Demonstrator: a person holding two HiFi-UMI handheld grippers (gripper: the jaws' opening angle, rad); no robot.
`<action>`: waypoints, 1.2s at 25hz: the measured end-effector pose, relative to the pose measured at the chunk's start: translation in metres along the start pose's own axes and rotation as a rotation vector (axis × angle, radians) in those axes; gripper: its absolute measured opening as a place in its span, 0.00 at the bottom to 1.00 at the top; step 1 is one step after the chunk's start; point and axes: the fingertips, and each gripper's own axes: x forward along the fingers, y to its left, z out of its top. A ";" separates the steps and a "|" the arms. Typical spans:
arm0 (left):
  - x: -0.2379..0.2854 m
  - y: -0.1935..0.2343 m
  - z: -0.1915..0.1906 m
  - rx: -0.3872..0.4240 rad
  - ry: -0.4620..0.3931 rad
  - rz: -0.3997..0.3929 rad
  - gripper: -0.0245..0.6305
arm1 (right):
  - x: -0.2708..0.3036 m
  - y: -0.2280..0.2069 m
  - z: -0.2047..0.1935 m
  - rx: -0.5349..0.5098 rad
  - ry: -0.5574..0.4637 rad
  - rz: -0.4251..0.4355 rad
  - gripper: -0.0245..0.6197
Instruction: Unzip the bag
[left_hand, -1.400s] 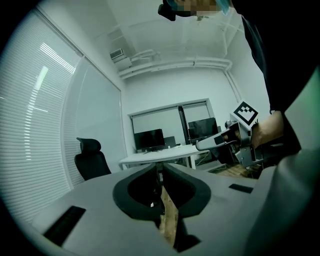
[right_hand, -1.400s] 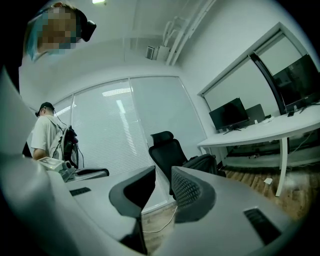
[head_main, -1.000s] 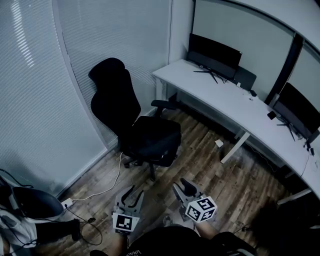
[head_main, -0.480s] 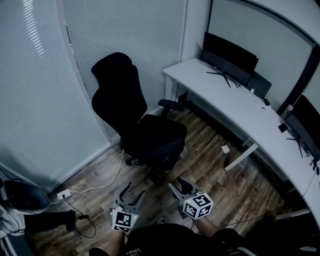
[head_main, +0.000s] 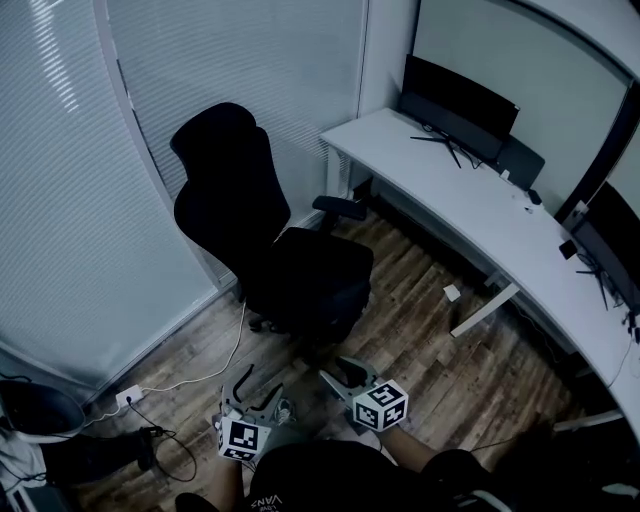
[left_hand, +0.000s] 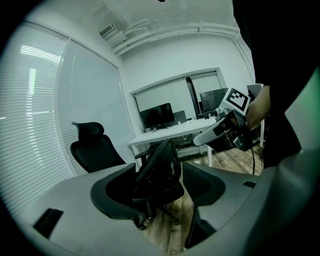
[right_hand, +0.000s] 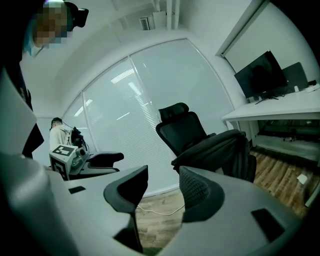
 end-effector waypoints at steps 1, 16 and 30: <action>0.004 0.005 -0.003 0.004 0.005 -0.011 0.48 | 0.009 0.000 -0.001 -0.004 0.003 0.003 0.31; 0.042 0.081 -0.037 0.005 0.016 -0.075 0.48 | 0.134 -0.041 -0.028 -0.046 0.102 -0.035 0.31; 0.059 0.124 -0.053 0.009 0.032 -0.137 0.48 | 0.196 -0.066 -0.046 -0.034 0.138 -0.068 0.31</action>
